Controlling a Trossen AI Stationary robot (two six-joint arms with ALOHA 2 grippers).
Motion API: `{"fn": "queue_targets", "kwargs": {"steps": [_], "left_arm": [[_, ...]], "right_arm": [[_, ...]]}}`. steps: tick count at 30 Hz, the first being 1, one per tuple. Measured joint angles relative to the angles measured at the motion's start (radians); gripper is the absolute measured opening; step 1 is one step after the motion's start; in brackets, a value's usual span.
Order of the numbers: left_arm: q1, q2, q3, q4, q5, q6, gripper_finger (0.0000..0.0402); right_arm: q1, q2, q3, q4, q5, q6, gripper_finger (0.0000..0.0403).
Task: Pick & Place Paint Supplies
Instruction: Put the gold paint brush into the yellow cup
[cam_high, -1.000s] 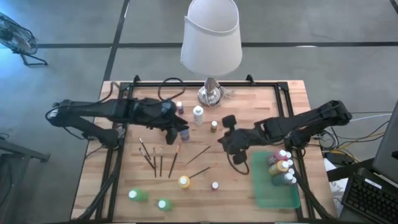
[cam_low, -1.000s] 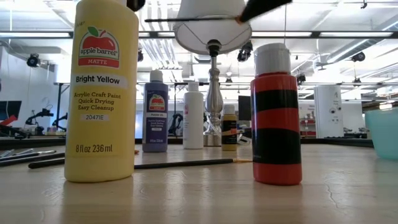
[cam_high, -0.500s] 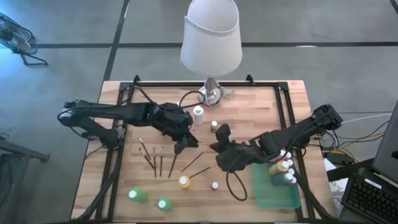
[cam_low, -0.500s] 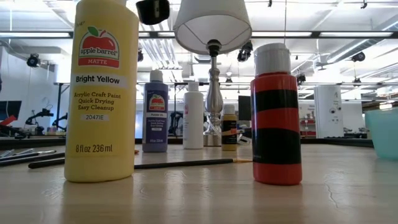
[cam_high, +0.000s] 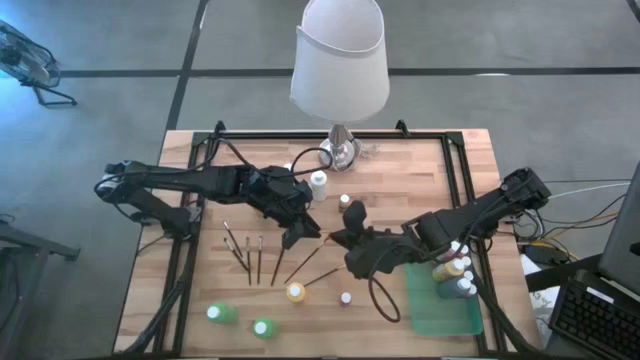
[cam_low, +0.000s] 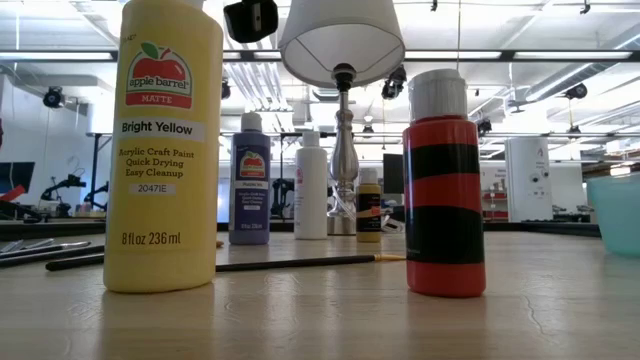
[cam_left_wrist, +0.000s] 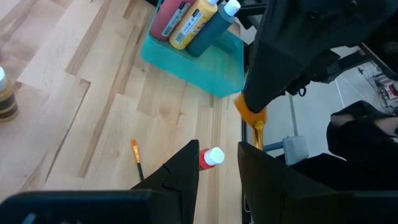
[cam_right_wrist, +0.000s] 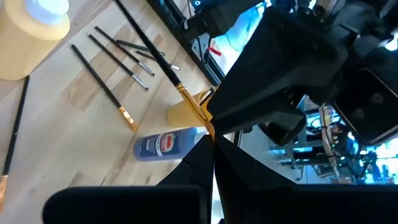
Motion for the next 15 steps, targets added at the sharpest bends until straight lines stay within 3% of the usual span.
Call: {"fn": "queue_targets", "kwargs": {"steps": [15], "left_arm": [[-0.001,-0.004,-0.001,0.031,0.029,0.022,0.0115]], "right_arm": [[-0.039,0.016,-0.001,0.061,-0.006,-0.003,0.0008]]}}
